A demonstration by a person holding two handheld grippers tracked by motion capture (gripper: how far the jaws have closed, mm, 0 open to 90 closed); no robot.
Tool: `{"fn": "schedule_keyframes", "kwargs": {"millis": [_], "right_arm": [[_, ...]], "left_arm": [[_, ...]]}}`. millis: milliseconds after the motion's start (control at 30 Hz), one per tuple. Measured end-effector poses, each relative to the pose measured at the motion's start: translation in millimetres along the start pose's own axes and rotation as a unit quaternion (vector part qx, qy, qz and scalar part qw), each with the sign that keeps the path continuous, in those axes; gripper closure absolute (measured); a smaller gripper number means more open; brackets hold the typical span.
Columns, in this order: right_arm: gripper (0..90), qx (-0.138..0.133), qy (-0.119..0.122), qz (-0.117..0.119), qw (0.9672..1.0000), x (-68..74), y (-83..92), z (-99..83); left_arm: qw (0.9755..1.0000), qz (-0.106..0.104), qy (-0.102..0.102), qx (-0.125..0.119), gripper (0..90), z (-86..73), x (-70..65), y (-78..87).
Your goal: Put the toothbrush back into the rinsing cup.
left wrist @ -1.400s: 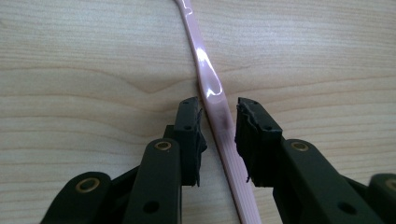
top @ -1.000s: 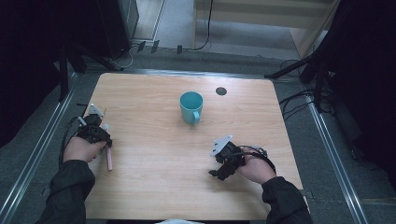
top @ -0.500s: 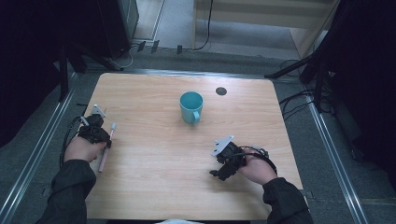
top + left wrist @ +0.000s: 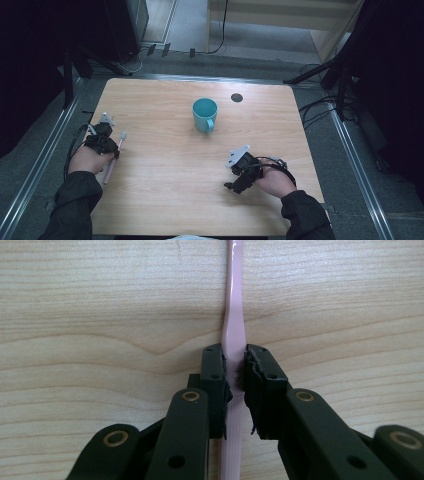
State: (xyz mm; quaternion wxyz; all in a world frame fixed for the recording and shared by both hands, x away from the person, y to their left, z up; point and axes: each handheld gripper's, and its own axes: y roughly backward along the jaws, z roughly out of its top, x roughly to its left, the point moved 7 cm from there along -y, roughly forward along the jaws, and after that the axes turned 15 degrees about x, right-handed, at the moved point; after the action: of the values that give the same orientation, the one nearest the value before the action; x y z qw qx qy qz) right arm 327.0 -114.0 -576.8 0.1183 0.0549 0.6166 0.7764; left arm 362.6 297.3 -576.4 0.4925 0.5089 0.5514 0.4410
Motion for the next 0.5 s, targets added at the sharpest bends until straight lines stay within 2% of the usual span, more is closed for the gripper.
{"fn": "schedule_keyframes", "kwargs": {"millis": [167,200,333,367,433,500], "right_arm": [[16.1,-0.002,0.000,0.000,1.0000,-0.9,0.7,-0.3],[16.1,-0.002,-0.002,0.000,1.0000,-0.9,0.7,-0.5],[16.1,-0.004,-0.004,0.000,1.0000,-1.4,1.3,-1.1],[16.1,-0.004,-0.004,0.000,1.0000,-1.4,1.6,-1.1],[16.1,-0.005,-0.003,0.000,1.0000,-1.8,1.7,-1.2],[16.1,-0.004,-0.004,0.001,1.0000,-1.4,1.3,-1.2]], "left_arm": [[1.0000,-0.006,-0.005,0.001,79.5,0.1,1.9,0.4],[0.9999,-0.011,-0.002,0.001,79.5,0.0,1.6,0.4],[0.9997,-0.020,-0.015,-0.002,80.0,-1.4,4.5,1.0],[0.9995,-0.028,-0.015,-0.006,81.2,-1.5,4.4,2.6],[0.9997,-0.020,-0.010,-0.007,83.8,-2.1,6.0,2.8],[0.9997,-0.022,-0.014,-0.004,83.8,-2.5,7.7,1.9]]}}
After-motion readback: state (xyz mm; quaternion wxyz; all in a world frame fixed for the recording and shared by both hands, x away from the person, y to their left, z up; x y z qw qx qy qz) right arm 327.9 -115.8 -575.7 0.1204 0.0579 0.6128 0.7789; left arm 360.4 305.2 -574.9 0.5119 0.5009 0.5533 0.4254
